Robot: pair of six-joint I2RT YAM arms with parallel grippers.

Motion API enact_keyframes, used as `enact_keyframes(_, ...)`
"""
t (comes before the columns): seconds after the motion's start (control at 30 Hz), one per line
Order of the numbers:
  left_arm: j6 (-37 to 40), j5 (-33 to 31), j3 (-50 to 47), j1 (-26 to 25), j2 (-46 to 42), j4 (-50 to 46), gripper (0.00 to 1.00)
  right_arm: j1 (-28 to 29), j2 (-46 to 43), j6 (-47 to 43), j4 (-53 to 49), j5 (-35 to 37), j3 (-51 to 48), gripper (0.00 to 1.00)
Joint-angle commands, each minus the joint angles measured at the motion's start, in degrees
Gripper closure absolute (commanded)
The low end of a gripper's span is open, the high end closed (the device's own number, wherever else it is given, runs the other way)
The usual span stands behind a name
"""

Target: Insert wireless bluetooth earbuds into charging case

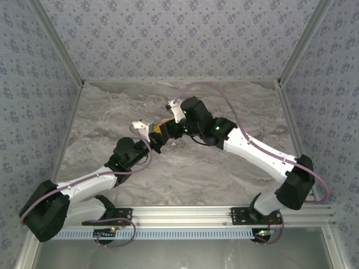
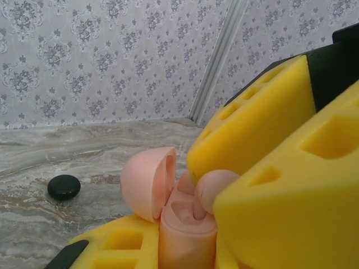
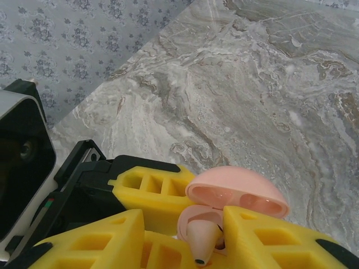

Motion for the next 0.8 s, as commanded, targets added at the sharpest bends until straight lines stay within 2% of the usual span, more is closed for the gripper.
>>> enact_keyframes(0.0,0.9,0.7,2.3,-0.2,-0.6,0.8,0.95,-0.1,0.3,0.9,-1.7,-1.8,2.3,0.55)
enact_keyframes(0.33,1.1,0.8,2.1,-0.2,-0.5,0.5,0.95,-0.4,-0.3,1.7,-1.8,-1.3,2.6,0.50)
enact_keyframes(0.77,2.3,1.7,2.0,-0.2,-0.7,-1.2,0.95,-1.0,-3.4,2.4,-1.9,0.1,1.7,0.48)
